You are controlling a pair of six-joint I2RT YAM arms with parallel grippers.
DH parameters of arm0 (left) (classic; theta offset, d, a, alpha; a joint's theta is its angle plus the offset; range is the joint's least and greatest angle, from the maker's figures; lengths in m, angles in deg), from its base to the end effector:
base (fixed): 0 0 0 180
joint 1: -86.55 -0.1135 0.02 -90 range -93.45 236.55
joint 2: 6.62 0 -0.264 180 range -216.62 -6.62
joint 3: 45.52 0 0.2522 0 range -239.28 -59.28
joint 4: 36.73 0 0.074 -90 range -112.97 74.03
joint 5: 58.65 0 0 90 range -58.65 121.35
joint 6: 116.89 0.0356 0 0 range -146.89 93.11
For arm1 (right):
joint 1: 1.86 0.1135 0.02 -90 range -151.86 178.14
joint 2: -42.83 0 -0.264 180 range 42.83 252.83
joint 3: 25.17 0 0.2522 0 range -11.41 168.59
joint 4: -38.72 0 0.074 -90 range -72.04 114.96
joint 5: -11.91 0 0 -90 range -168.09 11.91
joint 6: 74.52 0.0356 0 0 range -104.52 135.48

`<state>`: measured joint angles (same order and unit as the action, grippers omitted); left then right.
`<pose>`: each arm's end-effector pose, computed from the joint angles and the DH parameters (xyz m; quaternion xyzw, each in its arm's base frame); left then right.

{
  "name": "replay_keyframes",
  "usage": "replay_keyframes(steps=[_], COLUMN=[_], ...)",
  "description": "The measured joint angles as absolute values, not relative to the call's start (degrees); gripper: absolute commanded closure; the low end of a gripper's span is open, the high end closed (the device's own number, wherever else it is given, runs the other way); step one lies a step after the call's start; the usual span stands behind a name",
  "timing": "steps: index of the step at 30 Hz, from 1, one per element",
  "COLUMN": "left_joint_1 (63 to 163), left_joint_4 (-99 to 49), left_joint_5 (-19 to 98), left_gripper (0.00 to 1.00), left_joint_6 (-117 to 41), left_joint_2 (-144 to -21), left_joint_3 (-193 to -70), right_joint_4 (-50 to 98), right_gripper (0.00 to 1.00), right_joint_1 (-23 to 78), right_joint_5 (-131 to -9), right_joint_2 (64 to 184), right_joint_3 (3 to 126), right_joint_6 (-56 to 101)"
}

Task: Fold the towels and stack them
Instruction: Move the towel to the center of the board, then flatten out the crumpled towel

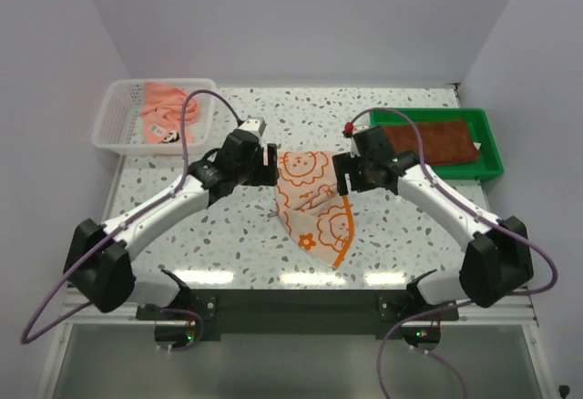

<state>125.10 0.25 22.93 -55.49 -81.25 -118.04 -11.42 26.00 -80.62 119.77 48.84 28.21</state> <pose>0.2276 -0.1747 0.2899 0.0467 0.8998 -0.1818 0.3938 0.2466 0.1285 0.2702 -0.1179 0.9410 0.0902 0.3043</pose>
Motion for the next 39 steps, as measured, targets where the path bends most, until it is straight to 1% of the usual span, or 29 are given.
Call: replay_keyframes(steps=[2,4,5,8,10,13,19,22,24,25,26,27,28,31,32,36,39], left_joint_1=[120.79,117.38,116.05,113.80,113.12,112.64,112.49,112.42,112.42,112.42,112.40,112.40,112.38,112.31,112.27,112.07,112.05], left_joint_4=[-1.91,-3.49,-3.64,-4.38,-5.21,-6.48,-8.86,-9.39,-9.98,-10.20,-10.24,-10.33,-10.42,-10.50,-10.18,-8.21,-4.51], left_joint_5=[22.88,22.56,22.56,23.34,23.91,24.92,25.73,26.27,26.51,26.47,26.69,26.71,26.75,27.04,27.15,26.99,26.71], left_gripper=[0.26,0.27,0.29,0.33,0.35,0.38,0.40,0.44,0.49,0.51,0.58,0.62,0.76,0.99,1.00,1.00,1.00], left_joint_6=[-56.56,-57.59,-57.87,-58.44,-58.90,-59.34,-60.41,-60.76,-60.85,-60.91,-60.91,-60.98,-61.11,-61.37,-61.37,-60.30,-59.73], left_joint_2=[-86.84,-92.98,-96.20,-104.98,-108.70,-111.78,-114.25,-116.33,-117.57,-118.08,-118.25,-118.60,-119.02,-119.56,-119.54,-118.43,-114.43], left_joint_3=[-118.04,-118.55,-119.31,-123.05,-125.08,-126.92,-128.86,-130.09,-130.41,-130.57,-131.00,-131.38,-131.66,-132.45,-132.71,-133.95,-134.06], right_joint_4=[-11.22,-10.66,-10.22,-7.95,-6.11,-3.25,0.54,2.76,4.16,4.82,5.37,5.96,6.61,7.57,7.53,6.20,3.86], right_gripper=[0.26,0.27,0.28,0.28,0.28,0.30,0.38,0.43,0.48,0.55,0.58,0.64,0.79,1.00,1.00,1.00,1.00], right_joint_1=[25.93,25.69,25.43,23.88,22.35,19.73,17.13,17.08,17.08,17.08,17.08,17.06,17.02,16.93,16.89,16.86,16.89], right_joint_5=[-80.84,-81.14,-81.14,-80.29,-79.61,-77.14,-74.39,-73.38,-72.53,-72.29,-72.05,-71.81,-71.37,-70.69,-70.50,-69.51,-69.32], right_joint_2=[124.58,128.91,130.61,136.21,139.42,143.88,150.24,152.19,153.50,154.07,154.28,154.61,155.01,155.99,156.08,155.03,150.63], right_joint_3=[50.92,53.69,54.83,58.81,60.43,61.26,61.28,61.39,61.74,61.91,62.26,62.59,62.96,63.77,64.01,65.36,64.73], right_joint_6=[28.58,29.04,29.37,30.77,31.84,33.61,36.08,37.21,37.72,37.98,38.09,38.39,38.48,38.74,38.68,38.29,37.94])
